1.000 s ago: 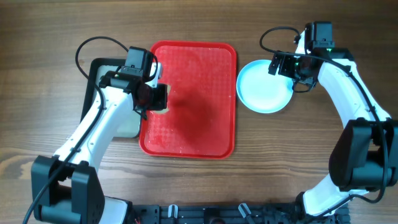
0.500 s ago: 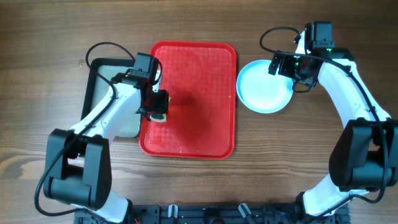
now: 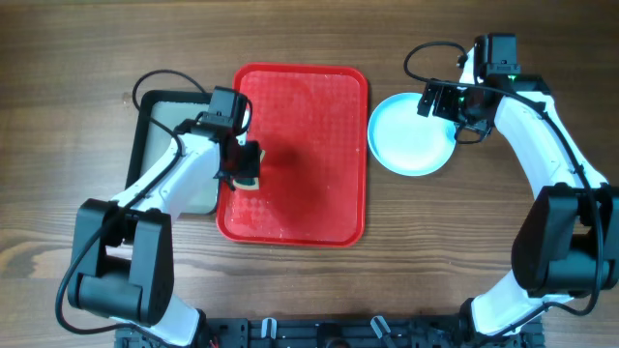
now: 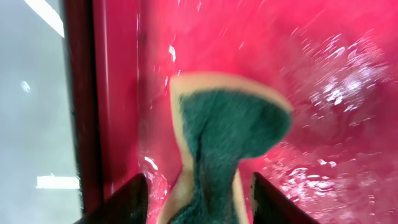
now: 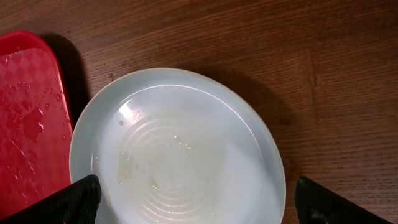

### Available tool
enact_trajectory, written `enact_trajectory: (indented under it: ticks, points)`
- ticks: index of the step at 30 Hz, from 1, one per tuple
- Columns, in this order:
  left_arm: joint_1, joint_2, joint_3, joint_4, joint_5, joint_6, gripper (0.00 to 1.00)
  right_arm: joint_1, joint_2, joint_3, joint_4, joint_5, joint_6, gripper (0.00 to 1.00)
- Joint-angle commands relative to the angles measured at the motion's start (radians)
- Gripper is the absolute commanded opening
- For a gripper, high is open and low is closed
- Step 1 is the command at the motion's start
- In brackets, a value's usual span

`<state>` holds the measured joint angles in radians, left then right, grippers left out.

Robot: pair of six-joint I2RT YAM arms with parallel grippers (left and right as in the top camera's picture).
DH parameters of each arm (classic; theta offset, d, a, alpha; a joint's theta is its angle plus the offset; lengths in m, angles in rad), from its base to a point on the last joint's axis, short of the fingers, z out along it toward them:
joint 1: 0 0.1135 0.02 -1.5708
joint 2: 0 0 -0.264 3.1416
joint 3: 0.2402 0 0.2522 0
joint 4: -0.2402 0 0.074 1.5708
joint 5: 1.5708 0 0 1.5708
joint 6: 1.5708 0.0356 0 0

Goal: Clean dirty plates on tray and stack at the side
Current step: 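Wipe along the red tray's upper left edge with the sponge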

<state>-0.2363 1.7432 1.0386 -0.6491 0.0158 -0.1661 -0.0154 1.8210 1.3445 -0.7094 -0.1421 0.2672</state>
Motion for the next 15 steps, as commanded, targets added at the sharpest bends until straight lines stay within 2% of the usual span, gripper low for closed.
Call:
enact_trajectory:
  ticks: [1,2,4,5,6,15]
  points:
    - [-0.004,0.011,-0.041,0.026,0.018,-0.006,0.22,-0.005,-0.025,0.017,0.003,-0.016,0.002,1.0]
    - [-0.004,0.011,-0.047,0.035,0.024,-0.006,0.18,-0.005,-0.025,0.017,0.003,-0.016,0.002,1.0]
    - [-0.004,0.011,-0.053,0.048,0.027,-0.006,0.17,-0.005,-0.025,0.017,0.003,-0.016,0.002,1.0]
    - [-0.004,0.011,-0.053,0.05,0.026,-0.005,0.08,-0.005,-0.025,0.017,0.003,-0.016,0.001,1.0]
    - [-0.004,0.011,-0.051,0.048,0.023,-0.006,0.04,-0.005,-0.025,0.017,0.003,-0.016,0.002,0.99]
    - [-0.004,-0.082,-0.013,0.006,-0.081,-0.006,0.04,-0.005,-0.025,0.017,0.003,-0.016,0.002,0.99]
